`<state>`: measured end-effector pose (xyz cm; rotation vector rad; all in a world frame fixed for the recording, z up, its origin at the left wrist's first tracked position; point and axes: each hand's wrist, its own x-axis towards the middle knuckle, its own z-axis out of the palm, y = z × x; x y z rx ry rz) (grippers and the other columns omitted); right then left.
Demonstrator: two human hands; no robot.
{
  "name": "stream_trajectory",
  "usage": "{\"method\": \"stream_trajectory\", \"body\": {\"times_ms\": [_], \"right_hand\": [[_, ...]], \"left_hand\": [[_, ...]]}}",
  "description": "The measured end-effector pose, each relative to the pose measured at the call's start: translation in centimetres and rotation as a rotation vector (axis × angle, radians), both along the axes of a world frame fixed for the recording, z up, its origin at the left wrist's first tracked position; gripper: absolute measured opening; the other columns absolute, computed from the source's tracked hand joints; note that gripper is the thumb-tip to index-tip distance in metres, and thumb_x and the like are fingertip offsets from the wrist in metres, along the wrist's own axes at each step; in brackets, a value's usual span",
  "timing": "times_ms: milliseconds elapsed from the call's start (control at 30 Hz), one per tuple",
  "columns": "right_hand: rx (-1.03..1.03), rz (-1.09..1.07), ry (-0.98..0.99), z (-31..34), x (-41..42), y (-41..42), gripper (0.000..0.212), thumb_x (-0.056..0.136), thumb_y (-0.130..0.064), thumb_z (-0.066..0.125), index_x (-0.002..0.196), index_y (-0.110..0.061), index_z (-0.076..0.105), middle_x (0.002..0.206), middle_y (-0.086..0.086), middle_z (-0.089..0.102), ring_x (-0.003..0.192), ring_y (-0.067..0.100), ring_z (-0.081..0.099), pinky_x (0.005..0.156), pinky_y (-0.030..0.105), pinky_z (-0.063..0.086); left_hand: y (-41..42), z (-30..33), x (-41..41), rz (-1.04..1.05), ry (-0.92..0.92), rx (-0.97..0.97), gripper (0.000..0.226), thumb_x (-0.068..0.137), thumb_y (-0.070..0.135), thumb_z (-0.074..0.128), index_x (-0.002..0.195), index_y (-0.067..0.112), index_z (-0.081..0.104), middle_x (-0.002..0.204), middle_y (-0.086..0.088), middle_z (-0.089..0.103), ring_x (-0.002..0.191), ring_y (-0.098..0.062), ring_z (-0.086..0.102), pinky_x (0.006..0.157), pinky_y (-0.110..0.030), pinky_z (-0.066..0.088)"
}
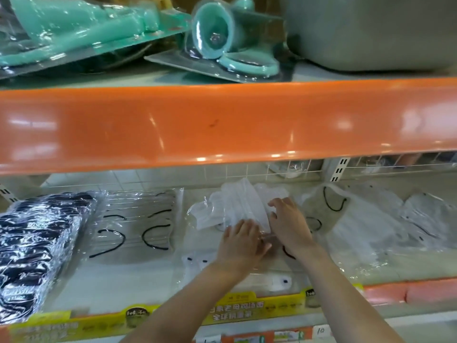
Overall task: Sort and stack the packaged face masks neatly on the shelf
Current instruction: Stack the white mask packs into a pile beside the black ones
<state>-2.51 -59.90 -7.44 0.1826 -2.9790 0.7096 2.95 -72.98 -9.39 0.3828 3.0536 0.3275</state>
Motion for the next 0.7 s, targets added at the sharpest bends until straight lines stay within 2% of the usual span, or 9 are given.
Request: {"method": "stream_trajectory", "body": {"times_ms": [33,133,233,300,367,467,600,667,700], "right_hand": [[-0.003,0.015,-0.019,-0.1,0.4,0.4,0.031,0.095,-0.012,0.045,0.125,-0.012,0.055,0.125,0.010,0.051,0.123,0.027,0.042,0.098,0.035,0.039],[0.024,0.084,-0.133,0.2,2.3,1.4,0.037,0.094,-0.026,0.052,0.130,-0.020,0.051,0.131,0.004,0.044,0.128,0.025,0.035,0.102,0.032,0.034],[0.177,0.210,-0.281,0.4,4.5,2.5,0.069,0.084,-0.049,0.061,0.143,-0.030,0.031,0.146,-0.002,0.025,0.138,0.022,0.021,0.110,0.037,0.023],[0.246,0.274,-0.323,0.0,5.3,3.1,0.089,0.079,-0.055,0.065,0.150,-0.029,0.016,0.154,-0.005,0.010,0.143,0.021,0.010,0.114,0.038,0.014],[0.254,0.301,-0.304,-0.3,5.7,3.7,0.096,0.078,-0.057,0.066,0.151,-0.029,0.011,0.157,-0.006,0.003,0.145,0.021,0.007,0.116,0.038,0.012],[0.250,0.309,-0.283,-0.5,5.8,4.2,0.098,0.078,-0.057,0.066,0.152,-0.026,0.010,0.158,-0.007,0.002,0.145,0.020,0.006,0.117,0.038,0.012],[0.268,0.279,-0.185,-0.6,6.1,4.5,0.084,0.081,-0.054,0.063,0.150,-0.029,0.022,0.154,-0.011,0.015,0.140,0.019,0.016,0.114,0.034,0.017],[0.259,0.273,-0.132,-0.6,6.3,4.5,0.068,0.088,-0.048,0.058,0.146,-0.030,0.029,0.149,-0.012,0.023,0.136,0.017,0.021,0.111,0.032,0.020],[0.251,0.275,-0.102,-0.6,6.4,4.4,0.061,0.091,-0.045,0.055,0.145,-0.031,0.032,0.148,-0.013,0.025,0.135,0.015,0.022,0.110,0.032,0.021]], "left_hand": [[-0.2,-0.2,-0.3,0.010,0.019,0.003,0.078,0.083,0.061,0.009,0.140,0.016,0.037,0.148,0.000,0.035,0.139,-0.020,0.027,0.112,-0.038,0.021],[-0.6,-0.9,-1.5,0.013,0.047,-0.006,0.050,0.096,0.047,0.034,0.137,0.018,0.040,0.146,0.003,0.035,0.139,-0.017,0.026,0.112,-0.036,0.023],[-0.8,-0.9,-2.1,0.010,0.073,0.031,0.040,0.097,0.038,0.043,0.133,0.021,0.043,0.145,0.005,0.036,0.138,-0.015,0.026,0.110,-0.033,0.021],[-1.0,-0.9,-2.2,-0.001,0.115,0.049,0.033,0.098,0.034,0.042,0.130,0.024,0.048,0.141,0.007,0.042,0.136,-0.015,0.031,0.107,-0.031,0.023],[-1.2,-0.8,-1.9,-0.007,0.189,0.085,0.028,0.099,0.027,0.042,0.123,0.026,0.056,0.134,0.007,0.050,0.130,-0.015,0.041,0.101,-0.028,0.025],[-2.0,-0.7,-1.5,-0.045,0.206,0.128,0.030,0.096,0.023,0.039,0.112,0.023,0.064,0.120,0.005,0.060,0.114,-0.018,0.053,0.090,-0.025,0.029],[-3.3,-0.7,-0.7,-0.130,0.197,0.186,0.027,0.070,0.014,0.048,0.084,0.025,0.068,0.091,0.008,0.068,0.087,-0.020,0.066,0.082,-0.020,0.031],[-4.3,-0.6,-0.9,-0.131,0.221,0.201,0.027,0.066,0.011,0.049,0.077,0.025,0.068,0.088,0.010,0.069,0.090,-0.017,0.067,0.089,-0.019,0.030],[-4.7,-0.3,-1.1,-0.104,0.208,0.193,0.031,0.067,0.006,0.049,0.081,0.024,0.070,0.093,0.009,0.070,0.102,-0.017,0.065,0.098,-0.019,0.027]]}}
